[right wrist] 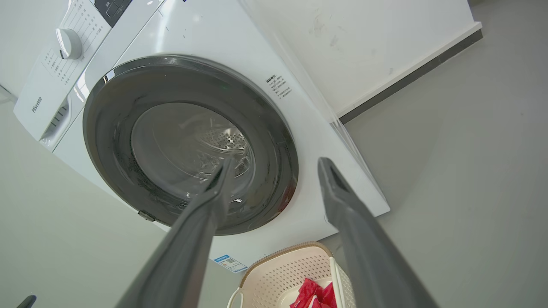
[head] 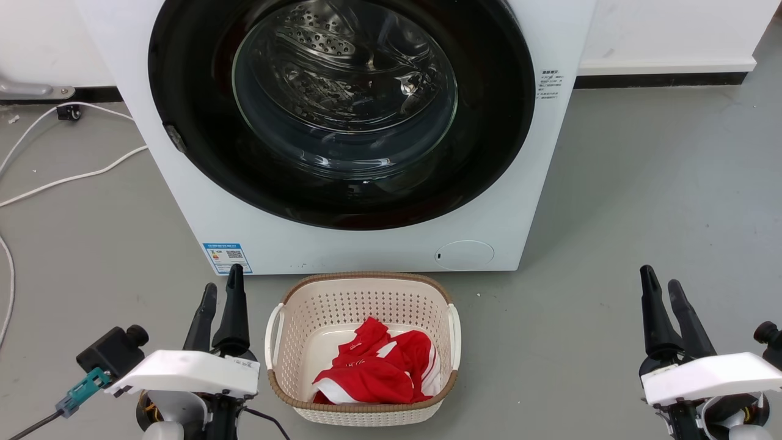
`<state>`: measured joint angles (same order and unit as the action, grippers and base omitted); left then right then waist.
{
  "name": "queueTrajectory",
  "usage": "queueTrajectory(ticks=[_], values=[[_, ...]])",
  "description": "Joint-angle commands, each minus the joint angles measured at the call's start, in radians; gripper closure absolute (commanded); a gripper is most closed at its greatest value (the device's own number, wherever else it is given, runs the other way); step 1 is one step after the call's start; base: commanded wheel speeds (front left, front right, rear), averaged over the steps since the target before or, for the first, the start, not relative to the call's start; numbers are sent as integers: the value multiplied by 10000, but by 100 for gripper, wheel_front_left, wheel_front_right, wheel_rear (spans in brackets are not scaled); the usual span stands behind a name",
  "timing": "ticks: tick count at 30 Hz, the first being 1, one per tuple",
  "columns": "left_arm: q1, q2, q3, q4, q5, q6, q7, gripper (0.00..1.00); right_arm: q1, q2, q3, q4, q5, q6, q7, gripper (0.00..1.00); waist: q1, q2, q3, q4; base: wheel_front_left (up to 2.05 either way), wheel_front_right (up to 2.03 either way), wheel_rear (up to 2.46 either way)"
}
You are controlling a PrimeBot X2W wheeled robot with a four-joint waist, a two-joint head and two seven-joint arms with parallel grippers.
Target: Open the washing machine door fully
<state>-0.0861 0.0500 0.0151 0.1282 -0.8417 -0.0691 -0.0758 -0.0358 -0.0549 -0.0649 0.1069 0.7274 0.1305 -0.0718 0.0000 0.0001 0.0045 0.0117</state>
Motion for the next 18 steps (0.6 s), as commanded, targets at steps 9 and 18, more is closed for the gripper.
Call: queueTrajectory(ticks=[9,18], values=[[-282,89,-214,-41,1579,47,-344,0,62,13,45,-373,-1774,2,-121,0,0,-1,-10,25,0,0,0],[-335,159,-477,-10,2826,141,-600,0,166,22,85,-608,-3169,2,-186,0,0,-1,-27,46,0,0,0]])
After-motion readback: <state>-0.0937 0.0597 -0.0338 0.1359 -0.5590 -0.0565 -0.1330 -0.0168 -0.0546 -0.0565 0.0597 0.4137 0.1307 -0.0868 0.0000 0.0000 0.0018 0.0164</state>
